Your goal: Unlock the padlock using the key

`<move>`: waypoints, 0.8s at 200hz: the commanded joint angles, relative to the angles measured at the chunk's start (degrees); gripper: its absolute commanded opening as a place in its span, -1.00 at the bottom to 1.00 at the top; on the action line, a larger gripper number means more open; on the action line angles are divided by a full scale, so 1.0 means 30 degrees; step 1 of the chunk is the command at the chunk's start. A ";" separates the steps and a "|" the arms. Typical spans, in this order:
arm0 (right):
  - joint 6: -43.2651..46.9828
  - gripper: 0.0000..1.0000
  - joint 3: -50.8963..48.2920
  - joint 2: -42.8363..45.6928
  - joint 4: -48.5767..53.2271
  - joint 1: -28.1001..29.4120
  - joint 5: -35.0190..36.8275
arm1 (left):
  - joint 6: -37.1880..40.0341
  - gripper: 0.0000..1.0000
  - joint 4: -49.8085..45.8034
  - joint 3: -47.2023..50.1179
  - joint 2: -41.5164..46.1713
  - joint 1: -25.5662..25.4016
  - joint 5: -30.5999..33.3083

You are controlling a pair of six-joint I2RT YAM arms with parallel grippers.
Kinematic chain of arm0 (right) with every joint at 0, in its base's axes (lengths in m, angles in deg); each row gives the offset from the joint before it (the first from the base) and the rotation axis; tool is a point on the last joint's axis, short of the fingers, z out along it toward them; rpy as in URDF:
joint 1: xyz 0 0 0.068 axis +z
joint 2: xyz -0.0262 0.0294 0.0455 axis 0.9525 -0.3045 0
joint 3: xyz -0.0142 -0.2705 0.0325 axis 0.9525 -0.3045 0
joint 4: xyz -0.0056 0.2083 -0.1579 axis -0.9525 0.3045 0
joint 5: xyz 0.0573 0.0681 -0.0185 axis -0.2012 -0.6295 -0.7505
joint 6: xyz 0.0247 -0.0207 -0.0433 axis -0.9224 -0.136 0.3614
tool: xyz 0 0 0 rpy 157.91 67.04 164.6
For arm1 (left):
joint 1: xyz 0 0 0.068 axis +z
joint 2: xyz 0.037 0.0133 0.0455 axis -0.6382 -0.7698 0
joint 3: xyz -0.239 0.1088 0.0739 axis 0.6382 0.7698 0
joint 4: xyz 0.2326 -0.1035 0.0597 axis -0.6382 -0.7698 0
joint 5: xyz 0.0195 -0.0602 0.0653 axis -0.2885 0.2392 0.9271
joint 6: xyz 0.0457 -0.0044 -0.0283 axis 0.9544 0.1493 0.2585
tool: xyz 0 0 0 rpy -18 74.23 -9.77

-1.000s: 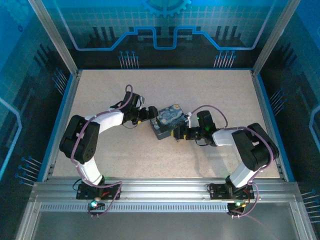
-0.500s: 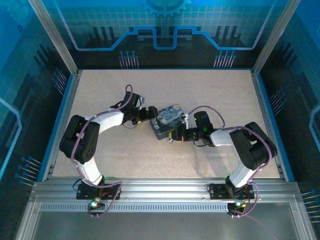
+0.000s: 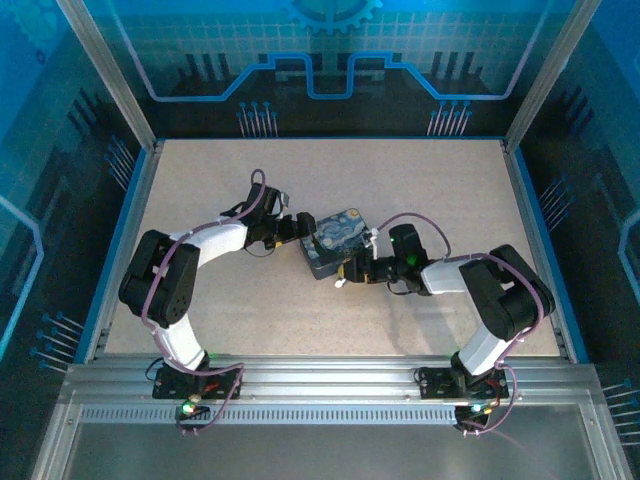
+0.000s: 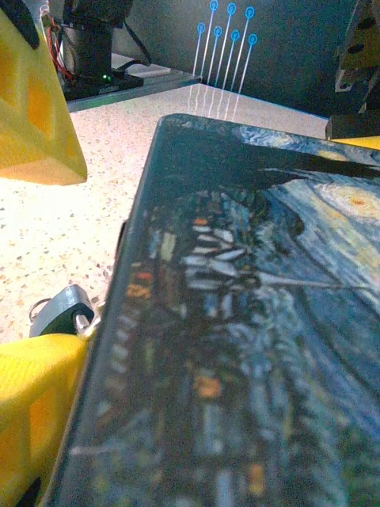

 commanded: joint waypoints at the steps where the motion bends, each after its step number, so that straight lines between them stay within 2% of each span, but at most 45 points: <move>1: 0.0252 0.08 -0.0474 0.0103 -0.0713 -0.0402 -0.0245 | -0.0250 0.89 -0.0992 0.0039 0.0314 0.0139 -0.0234; 160: -0.0296 0.12 -0.0511 -0.1963 -0.4328 -0.0837 -0.1040 | -0.0360 0.88 -0.0957 0.0105 0.0483 0.0139 -0.0300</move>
